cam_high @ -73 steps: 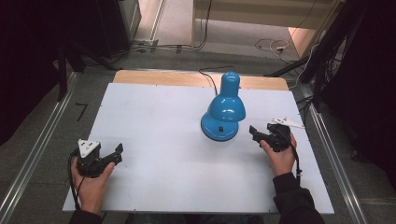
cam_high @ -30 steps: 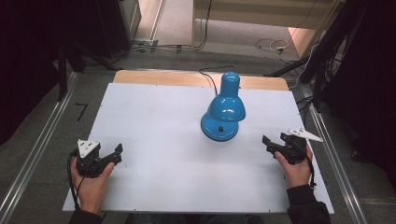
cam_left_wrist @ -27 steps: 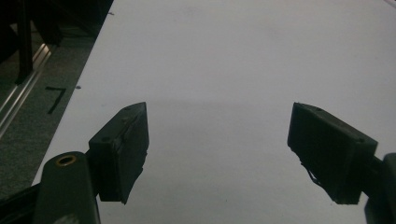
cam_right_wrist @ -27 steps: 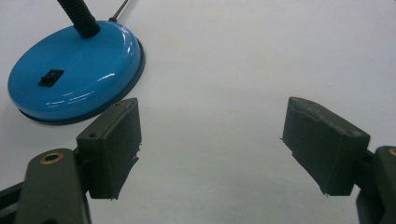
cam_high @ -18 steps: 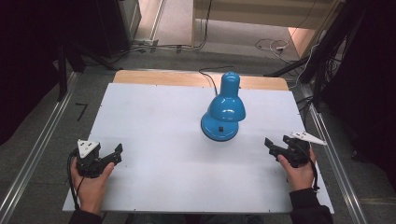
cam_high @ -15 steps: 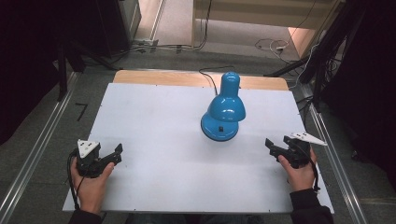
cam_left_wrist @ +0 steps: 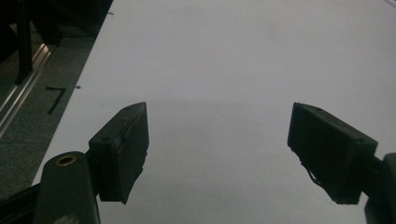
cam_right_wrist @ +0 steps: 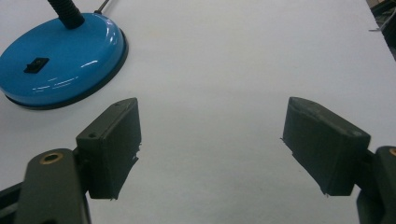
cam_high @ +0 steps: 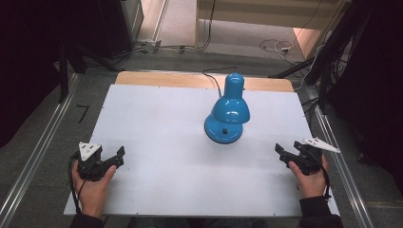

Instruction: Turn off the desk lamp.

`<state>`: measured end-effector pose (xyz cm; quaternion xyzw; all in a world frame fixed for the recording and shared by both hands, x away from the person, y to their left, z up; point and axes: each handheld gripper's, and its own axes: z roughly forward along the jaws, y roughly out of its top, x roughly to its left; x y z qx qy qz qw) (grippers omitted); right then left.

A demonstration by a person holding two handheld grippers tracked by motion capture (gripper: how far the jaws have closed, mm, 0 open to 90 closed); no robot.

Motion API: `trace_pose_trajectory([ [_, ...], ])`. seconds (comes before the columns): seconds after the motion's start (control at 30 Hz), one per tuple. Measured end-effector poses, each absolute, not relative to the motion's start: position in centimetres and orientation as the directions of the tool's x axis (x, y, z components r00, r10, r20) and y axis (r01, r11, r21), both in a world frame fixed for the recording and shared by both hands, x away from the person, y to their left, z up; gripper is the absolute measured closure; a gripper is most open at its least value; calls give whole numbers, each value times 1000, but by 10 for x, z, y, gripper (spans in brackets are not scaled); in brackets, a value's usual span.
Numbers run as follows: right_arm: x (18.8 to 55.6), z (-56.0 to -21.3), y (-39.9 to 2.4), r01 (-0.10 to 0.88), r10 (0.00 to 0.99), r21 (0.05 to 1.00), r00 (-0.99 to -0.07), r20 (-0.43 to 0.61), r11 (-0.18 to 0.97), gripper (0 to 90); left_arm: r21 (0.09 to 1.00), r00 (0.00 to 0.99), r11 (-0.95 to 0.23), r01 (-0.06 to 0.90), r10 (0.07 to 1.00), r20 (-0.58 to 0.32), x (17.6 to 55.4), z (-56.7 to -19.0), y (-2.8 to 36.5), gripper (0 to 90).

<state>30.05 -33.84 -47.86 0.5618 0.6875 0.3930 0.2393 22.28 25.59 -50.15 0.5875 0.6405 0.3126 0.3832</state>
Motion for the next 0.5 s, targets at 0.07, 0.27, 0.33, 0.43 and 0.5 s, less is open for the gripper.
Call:
trace_pose_trajectory([
  [0.07, 299, -479, -340, 586, 962, 808, -250, 112, 58, 180, 850, -15, 113, 514, 992, -123, 223, -502, 256, 218],
  [0.27, 293, -481, -348, 590, 966, 806, -233, 112, 48, 180, 850, -15, 114, 514, 992, -123, 223, -502, 256, 217],
  [0.33, 291, -483, -352, 595, 968, 803, -222, 115, 41, 178, 850, -15, 112, 514, 992, -122, 222, -502, 256, 218],
  [0.43, 291, -490, -357, 612, 977, 790, -193, 92, 47, 167, 850, -15, 113, 515, 992, -123, 222, -501, 255, 217],
  [0.5, 295, -498, -363, 635, 983, 770, -171, 65, 59, 160, 850, -12, 110, 515, 993, -121, 222, -501, 255, 217],
])
